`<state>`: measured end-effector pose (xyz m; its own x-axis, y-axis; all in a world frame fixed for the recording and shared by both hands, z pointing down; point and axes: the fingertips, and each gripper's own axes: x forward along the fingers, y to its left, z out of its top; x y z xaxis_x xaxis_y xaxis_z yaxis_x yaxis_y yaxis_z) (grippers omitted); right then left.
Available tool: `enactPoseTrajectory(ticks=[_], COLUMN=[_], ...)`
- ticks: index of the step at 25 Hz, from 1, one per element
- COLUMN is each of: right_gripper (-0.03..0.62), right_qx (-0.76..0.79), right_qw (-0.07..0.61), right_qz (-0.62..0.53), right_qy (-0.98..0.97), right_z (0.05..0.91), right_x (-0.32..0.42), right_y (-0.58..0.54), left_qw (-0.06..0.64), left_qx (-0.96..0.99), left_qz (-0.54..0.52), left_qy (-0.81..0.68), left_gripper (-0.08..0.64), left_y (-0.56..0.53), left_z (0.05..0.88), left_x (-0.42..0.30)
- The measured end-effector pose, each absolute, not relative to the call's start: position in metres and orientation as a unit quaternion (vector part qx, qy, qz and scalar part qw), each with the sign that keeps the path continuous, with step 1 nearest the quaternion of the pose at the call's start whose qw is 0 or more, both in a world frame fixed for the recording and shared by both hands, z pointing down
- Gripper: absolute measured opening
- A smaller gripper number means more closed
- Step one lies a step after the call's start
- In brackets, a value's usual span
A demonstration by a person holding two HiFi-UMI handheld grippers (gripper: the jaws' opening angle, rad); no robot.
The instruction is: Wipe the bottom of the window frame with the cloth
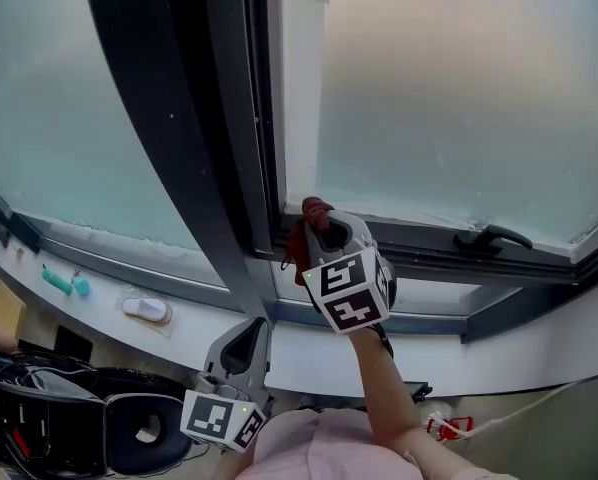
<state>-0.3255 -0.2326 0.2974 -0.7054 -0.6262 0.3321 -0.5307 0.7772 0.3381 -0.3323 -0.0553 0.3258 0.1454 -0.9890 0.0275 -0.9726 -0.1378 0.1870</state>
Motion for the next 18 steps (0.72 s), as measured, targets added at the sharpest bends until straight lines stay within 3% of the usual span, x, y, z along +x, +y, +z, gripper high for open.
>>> enactPoseTrajectory(ticks=[18], right_gripper=[0.063], right_qx=[0.343], right_qw=[0.205], right_qz=[-0.083], right_qy=[-0.913], right_z=[0.298], right_x=[-0.280], right_y=[-0.242], left_qw=[0.074], left_qx=[0.781], left_qz=[-0.044], left_qy=[-0.618], left_gripper=[0.000], left_y=[-0.067], left_z=[0.322], left_x=[-0.292])
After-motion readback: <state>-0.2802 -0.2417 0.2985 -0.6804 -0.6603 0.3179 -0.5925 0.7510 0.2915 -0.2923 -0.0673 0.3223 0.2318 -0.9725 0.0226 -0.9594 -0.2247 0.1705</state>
